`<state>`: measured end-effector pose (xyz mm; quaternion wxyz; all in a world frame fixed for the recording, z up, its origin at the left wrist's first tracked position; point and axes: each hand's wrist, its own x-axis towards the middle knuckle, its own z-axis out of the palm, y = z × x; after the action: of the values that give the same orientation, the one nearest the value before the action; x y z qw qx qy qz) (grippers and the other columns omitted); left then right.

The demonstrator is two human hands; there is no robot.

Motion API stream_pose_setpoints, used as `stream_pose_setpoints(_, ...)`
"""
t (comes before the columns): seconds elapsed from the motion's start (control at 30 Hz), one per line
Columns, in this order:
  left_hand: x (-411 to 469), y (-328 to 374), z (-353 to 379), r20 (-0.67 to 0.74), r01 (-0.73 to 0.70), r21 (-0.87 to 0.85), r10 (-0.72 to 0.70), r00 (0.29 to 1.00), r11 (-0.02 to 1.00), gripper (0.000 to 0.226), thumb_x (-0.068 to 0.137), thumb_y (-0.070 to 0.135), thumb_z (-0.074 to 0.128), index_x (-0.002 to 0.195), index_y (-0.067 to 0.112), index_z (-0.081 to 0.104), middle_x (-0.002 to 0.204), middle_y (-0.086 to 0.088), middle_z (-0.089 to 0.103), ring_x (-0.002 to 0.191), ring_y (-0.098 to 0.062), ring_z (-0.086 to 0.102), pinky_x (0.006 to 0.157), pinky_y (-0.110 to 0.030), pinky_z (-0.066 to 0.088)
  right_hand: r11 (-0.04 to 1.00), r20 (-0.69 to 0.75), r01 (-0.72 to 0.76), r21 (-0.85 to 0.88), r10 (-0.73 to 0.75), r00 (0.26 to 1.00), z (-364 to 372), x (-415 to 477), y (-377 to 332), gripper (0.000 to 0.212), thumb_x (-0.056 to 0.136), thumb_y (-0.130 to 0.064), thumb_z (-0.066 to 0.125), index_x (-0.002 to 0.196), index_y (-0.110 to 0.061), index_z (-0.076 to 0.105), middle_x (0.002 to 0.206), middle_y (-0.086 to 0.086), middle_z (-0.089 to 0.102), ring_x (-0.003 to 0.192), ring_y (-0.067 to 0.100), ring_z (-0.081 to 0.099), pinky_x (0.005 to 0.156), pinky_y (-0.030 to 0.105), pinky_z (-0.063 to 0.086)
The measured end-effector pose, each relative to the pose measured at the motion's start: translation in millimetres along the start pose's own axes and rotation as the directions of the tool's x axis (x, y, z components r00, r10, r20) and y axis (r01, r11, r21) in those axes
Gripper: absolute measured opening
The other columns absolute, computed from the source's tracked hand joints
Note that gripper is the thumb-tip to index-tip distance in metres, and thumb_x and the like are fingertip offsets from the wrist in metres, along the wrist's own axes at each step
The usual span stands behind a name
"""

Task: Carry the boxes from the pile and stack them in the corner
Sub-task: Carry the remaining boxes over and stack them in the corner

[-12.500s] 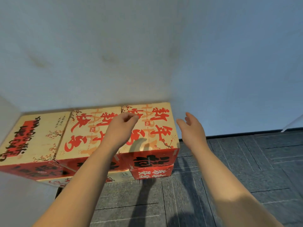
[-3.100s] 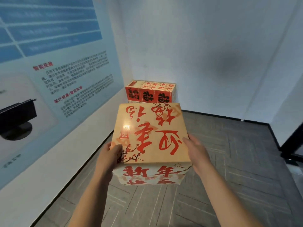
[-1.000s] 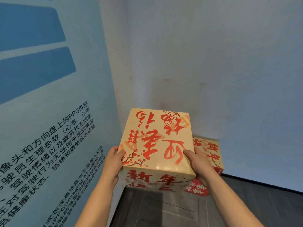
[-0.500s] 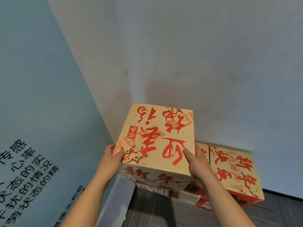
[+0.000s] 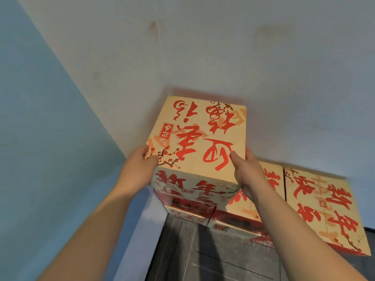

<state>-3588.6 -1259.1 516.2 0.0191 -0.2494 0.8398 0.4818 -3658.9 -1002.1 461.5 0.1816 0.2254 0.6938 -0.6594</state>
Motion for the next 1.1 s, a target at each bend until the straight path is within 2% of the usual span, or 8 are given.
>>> stream_pose_setpoints(0.13,28.3,-11.3,4.8,0.003,0.026,-0.035,-0.026,1.000,0.999,0.037,0.104,0.022,0.052,0.141,0.015,0.051,0.121,0.011,0.066,0.088,-0.006,0.064,0.073,-0.026,0.046,1.000,0.004,-0.011,0.012,0.011,1.000,20.7,27.3,10.7,0.041,0.107,-0.035,0.056,0.147,-0.042,0.046,0.115,-0.008,0.078,0.093,0.019,0.080,0.075,0.049,0.066)
stream_pose_setpoints(0.2,38.9,-15.4,7.6,0.009,0.033,-0.044,-0.032,0.999,0.999,0.045,0.104,0.021,0.052,0.148,0.013,0.046,0.122,0.007,0.065,0.085,-0.004,0.062,0.068,-0.024,0.046,1.000,-0.001,-0.006,0.015,0.006,1.000,27.9,38.0,16.0,0.043,0.107,-0.036,0.056,0.148,-0.043,0.046,0.116,-0.008,0.078,0.095,0.019,0.080,0.077,0.051,0.066)
stream_pose_setpoints(0.5,60.3,-27.6,16.4,0.020,0.085,-0.033,-0.085,0.996,0.996,0.046,0.104,0.023,0.053,0.148,0.011,0.044,0.135,-0.006,0.062,0.079,-0.005,0.062,0.055,-0.019,0.043,1.000,-0.032,-0.001,0.027,0.002,0.999,34.4,49.0,34.6,0.039,0.107,-0.037,0.055,0.144,-0.047,0.047,0.125,-0.012,0.074,0.107,0.020,0.076,0.083,0.054,0.065)
stream_pose_setpoints(0.7,54.1,-24.8,22.2,0.052,0.032,0.027,-0.033,0.998,0.999,0.024,0.106,0.020,0.050,0.129,0.015,0.051,0.109,0.005,0.051,0.076,-0.004,0.058,0.059,-0.023,0.049,1.000,-0.054,0.017,0.014,-0.016,0.998,34.7,50.0,36.7,0.039,0.107,-0.035,0.055,0.144,-0.045,0.046,0.128,-0.011,0.071,0.113,0.020,0.073,0.088,0.053,0.063)
stream_pose_setpoints(0.77,51.6,-21.7,20.7,0.044,0.026,0.064,-0.029,0.999,0.998,0.019,0.106,0.020,0.049,0.124,0.015,0.052,0.112,0.002,0.052,0.083,-0.010,0.062,0.066,-0.030,0.055,1.000,-0.051,0.014,0.015,-0.013,0.999,34.4,50.6,37.7,0.040,0.107,-0.036,0.056,0.145,-0.044,0.046,0.129,-0.012,0.071,0.114,0.020,0.072,0.089,0.055,0.063)
stream_pose_setpoints(0.83,51.6,-18.0,18.5,0.045,0.027,0.100,-0.032,0.998,0.995,0.037,0.106,0.023,0.050,0.141,0.011,0.049,0.123,-0.002,0.057,0.096,-0.018,0.063,0.074,-0.037,0.059,1.000,-0.043,0.019,0.005,-0.019,0.999,35.6,51.7,38.6,0.045,0.106,-0.037,0.057,0.148,-0.044,0.045,0.131,-0.011,0.070,0.118,0.021,0.071,0.091,0.057,0.062)
stream_pose_setpoints(0.93,50.1,-11.0,17.2,0.055,0.059,0.080,-0.064,0.996,0.995,0.046,0.106,0.025,0.050,0.150,0.013,0.042,0.145,-0.006,0.054,0.093,-0.015,0.064,0.065,-0.030,0.056,1.000,-0.047,0.021,-0.020,-0.022,0.999,38.5,51.9,40.4,0.050,0.105,-0.038,0.058,0.151,-0.046,0.042,0.137,-0.012,0.067,0.124,0.023,0.067,0.095,0.060,0.059)
stream_pose_setpoints(1.1,48.4,-8.5,20.3,0.082,0.057,0.115,-0.066,0.994,0.992,0.048,0.107,0.028,0.047,0.153,0.016,0.040,0.150,-0.006,0.051,0.095,-0.016,0.061,0.056,-0.021,0.047,1.000,-0.047,0.012,-0.019,-0.013,0.999,42.6,49.1,41.7,0.053,0.104,-0.038,0.059,0.153,-0.047,0.039,0.138,-0.012,0.066,0.126,0.023,0.066,0.096,0.060,0.059)
